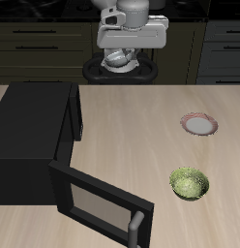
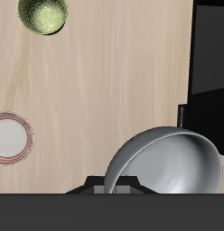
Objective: Place the white bowl on the plate
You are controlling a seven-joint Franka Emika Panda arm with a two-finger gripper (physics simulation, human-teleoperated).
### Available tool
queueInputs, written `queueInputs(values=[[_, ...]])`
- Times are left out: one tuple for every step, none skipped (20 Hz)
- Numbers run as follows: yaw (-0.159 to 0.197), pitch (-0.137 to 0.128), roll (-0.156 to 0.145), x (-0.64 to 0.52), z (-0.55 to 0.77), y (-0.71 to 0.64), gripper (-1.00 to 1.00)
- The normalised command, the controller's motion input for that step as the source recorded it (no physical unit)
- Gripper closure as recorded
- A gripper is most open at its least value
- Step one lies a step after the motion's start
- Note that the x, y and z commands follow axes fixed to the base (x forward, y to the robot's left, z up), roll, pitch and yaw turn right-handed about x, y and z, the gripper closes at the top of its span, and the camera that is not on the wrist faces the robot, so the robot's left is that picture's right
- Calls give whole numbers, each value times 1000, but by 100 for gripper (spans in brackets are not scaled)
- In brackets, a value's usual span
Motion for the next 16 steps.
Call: queueInputs(values=[[6, -5, -58, -60, -102, 277, 100], [76, -49, 95, -93, -186, 818, 100], [27, 90, 95, -17, -282, 700, 100], [71, -7, 68, -51, -163, 797, 100], [30, 10, 47, 8, -203, 571, 100], [-10, 34, -17, 25, -172, 608, 100], [27, 6, 11, 20, -116, 385, 100], [0, 0, 0, 0, 14, -157, 100], [-14, -16, -28, -61, -116, 630, 100], [-26, 48, 45, 5, -114, 318, 100], [31, 21, 95, -38, -90, 397, 100], [8, -43, -45, -29, -40, 342, 100], [-38, 72, 70, -36, -143, 581, 100], [59, -5, 57, -59, -70, 316, 100], [-21, 23, -3, -31, -56, 373, 100], [21, -21, 87, -52, -7, 577, 100]])
